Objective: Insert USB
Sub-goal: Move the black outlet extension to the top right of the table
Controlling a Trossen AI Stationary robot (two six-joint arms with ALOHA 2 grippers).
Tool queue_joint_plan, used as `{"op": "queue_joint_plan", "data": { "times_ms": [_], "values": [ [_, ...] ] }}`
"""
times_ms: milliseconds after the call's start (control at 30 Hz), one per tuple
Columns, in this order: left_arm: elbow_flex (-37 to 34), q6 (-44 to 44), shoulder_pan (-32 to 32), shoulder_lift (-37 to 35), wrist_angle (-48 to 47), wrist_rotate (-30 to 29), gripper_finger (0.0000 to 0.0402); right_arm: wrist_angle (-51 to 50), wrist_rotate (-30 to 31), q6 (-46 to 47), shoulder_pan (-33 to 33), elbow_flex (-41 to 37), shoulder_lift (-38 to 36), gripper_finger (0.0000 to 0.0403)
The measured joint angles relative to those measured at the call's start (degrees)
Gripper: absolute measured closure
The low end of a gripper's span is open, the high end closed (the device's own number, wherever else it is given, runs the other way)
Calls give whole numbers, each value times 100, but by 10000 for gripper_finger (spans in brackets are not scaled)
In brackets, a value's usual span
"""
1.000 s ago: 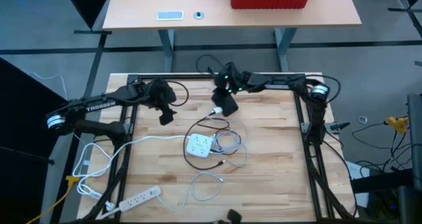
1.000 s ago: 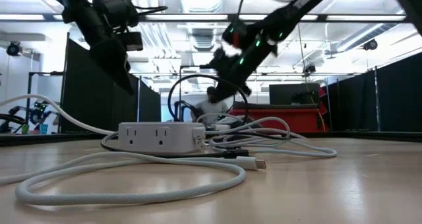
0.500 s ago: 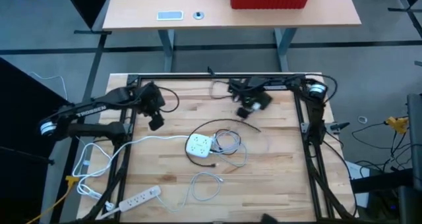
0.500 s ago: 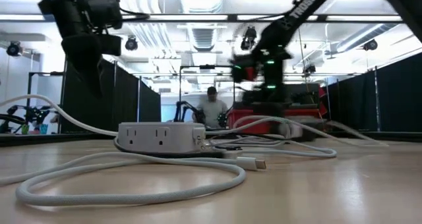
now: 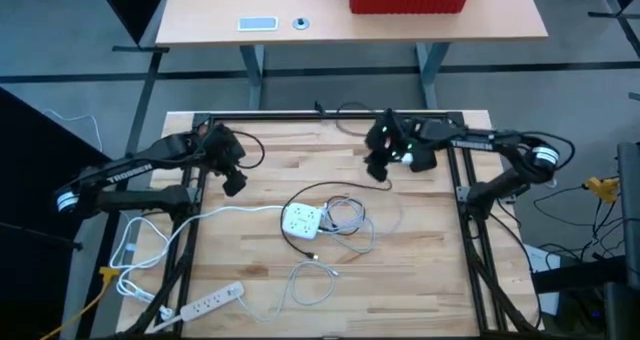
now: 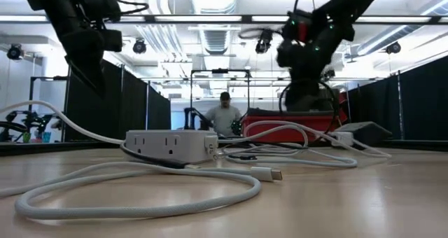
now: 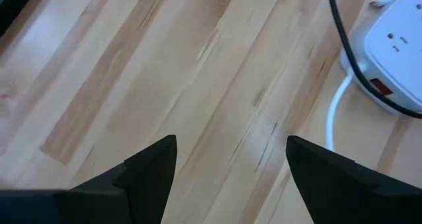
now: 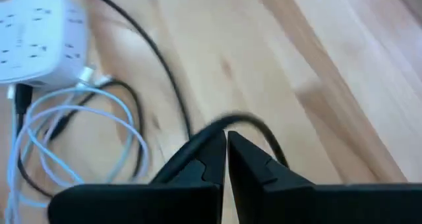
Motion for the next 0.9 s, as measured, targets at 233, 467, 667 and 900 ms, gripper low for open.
{"op": "queue_joint_plan", "data": {
  "times_ms": [233, 467, 667, 900],
  "values": [
    [9, 2, 12, 285, 8, 9, 129, 1862, 263, -244, 867, 578, 1088, 403],
    [9, -183, 12, 559, 12, 171, 129, 962, 296, -645, 1017, 2065, 2745, 367],
    [-30, -553, -9, 517, -3, 393, 129, -69, 429, -864, 639, 2311, 3324, 305],
    [-162, -680, -17, 273, -74, 390, 129, -1353, 597, -852, -166, 1728, 2771, 280]
  ]
}}
